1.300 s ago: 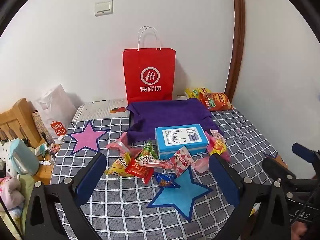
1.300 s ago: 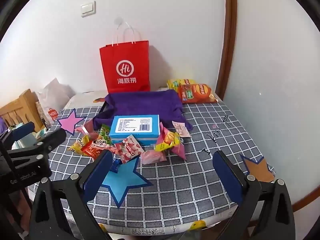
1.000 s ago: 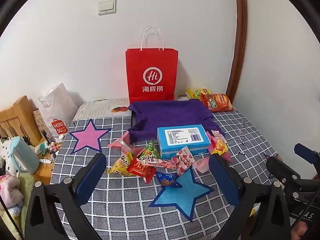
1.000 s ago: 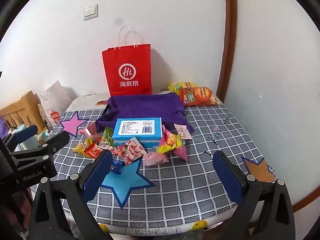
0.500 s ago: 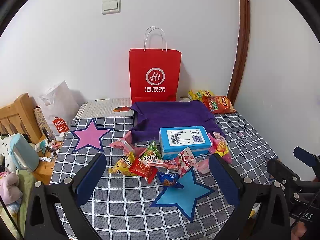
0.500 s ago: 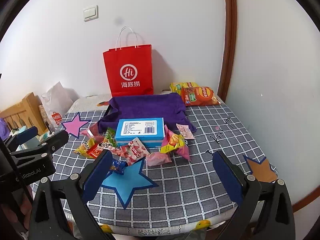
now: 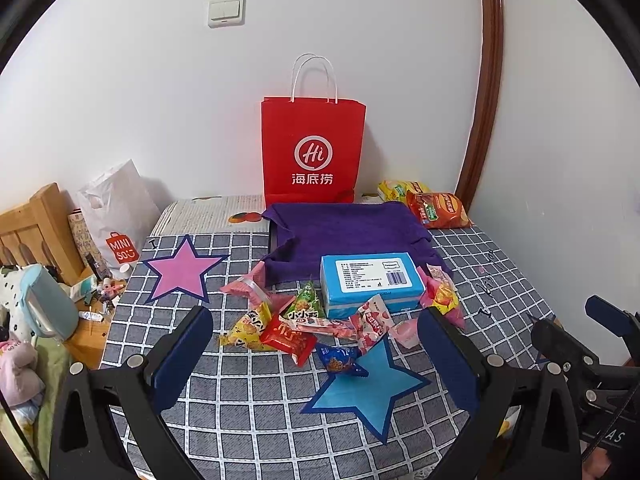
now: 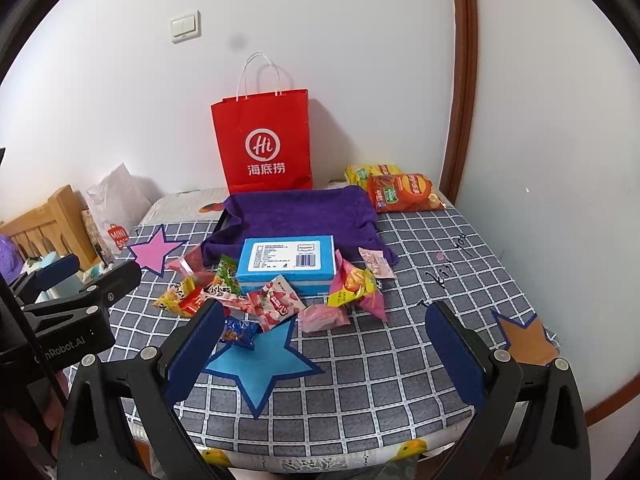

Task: Organize snacks

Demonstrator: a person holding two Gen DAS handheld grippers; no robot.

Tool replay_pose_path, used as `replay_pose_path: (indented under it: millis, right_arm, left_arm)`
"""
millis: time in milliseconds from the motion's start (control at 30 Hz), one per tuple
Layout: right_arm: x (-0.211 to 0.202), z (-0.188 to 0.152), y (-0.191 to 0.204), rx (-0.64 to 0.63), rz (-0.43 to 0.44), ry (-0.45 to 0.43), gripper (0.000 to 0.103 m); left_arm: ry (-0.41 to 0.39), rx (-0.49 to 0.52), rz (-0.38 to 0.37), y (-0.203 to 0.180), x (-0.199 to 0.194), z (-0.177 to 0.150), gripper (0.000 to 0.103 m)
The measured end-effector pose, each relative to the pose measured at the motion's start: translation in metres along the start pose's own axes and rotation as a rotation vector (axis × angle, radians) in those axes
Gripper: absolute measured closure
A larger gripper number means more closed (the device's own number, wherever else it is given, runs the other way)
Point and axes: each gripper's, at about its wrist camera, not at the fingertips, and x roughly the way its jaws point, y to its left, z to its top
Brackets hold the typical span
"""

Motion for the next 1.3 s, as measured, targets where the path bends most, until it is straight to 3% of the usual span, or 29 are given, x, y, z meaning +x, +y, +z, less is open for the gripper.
replay_pose_path:
  millis: [1300]
  right_arm:
    - [-0.0047, 0.0002, 0.0034, 0.012, 0.015, -0.015, 0.003]
  left_arm:
    - [-0.006, -0.006, -0.003, 0.0033, -0.0039, -0.0028, 0.001]
